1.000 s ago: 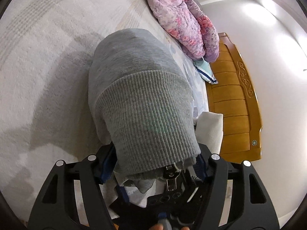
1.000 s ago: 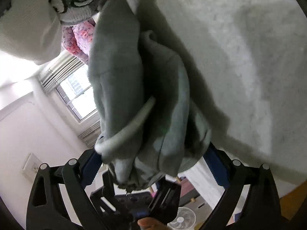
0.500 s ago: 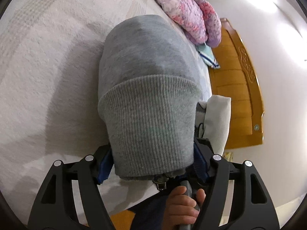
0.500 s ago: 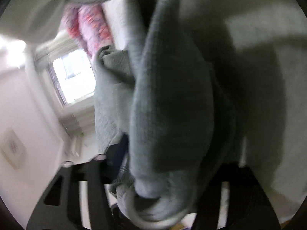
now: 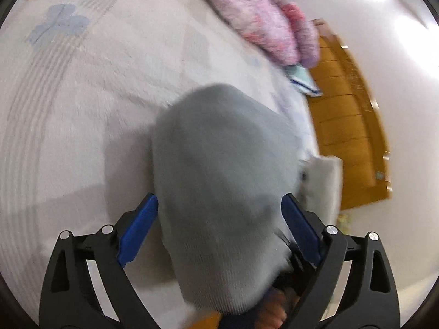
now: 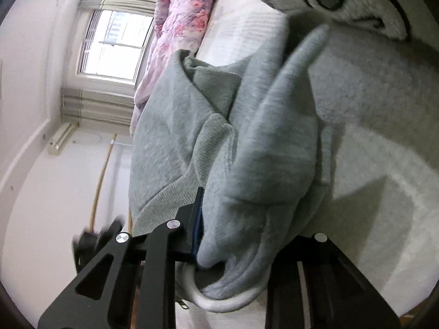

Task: Fold large clothes
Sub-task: 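Lift the folded grey hoodie with both grippers and carry it toward the white clothes stack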

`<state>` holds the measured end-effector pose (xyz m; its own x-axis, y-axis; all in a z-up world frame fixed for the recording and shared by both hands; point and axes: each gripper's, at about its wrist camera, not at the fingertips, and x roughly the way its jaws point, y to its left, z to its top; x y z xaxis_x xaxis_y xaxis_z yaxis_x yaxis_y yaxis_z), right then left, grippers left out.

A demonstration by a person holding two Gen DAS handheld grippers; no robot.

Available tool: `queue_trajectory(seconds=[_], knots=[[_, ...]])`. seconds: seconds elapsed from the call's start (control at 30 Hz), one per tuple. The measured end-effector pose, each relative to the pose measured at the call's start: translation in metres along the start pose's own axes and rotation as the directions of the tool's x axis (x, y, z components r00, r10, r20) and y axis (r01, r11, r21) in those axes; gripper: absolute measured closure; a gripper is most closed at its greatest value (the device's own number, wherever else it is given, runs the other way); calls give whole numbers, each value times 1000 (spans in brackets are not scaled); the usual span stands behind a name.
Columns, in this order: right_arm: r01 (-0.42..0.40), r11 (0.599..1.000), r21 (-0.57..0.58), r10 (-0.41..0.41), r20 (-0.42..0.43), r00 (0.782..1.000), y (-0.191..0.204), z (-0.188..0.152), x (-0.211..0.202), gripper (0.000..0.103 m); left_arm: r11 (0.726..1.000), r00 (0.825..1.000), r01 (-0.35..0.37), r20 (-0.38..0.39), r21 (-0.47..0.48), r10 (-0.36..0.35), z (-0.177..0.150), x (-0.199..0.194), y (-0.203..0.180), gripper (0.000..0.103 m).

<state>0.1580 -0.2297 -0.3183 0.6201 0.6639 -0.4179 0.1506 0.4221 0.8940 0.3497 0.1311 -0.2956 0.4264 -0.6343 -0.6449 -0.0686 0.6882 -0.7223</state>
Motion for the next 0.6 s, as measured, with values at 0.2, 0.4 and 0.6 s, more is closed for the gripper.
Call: queue_trajectory(seconds=[0.2, 0.4, 0.6], knots=[[46, 998, -43, -47, -20, 999, 10, 9, -1, 82, 999, 999, -46, -7, -21, 45, 28, 35, -2, 5], [156, 957, -245, -156, 19, 988, 66, 0, 13, 85, 998, 988, -66, 144, 20, 63, 11, 20, -9, 30], [204, 846, -493, -173, 108, 979, 125, -20, -1, 87, 998, 964, 27, 262, 59, -42, -7, -23, -22, 34]])
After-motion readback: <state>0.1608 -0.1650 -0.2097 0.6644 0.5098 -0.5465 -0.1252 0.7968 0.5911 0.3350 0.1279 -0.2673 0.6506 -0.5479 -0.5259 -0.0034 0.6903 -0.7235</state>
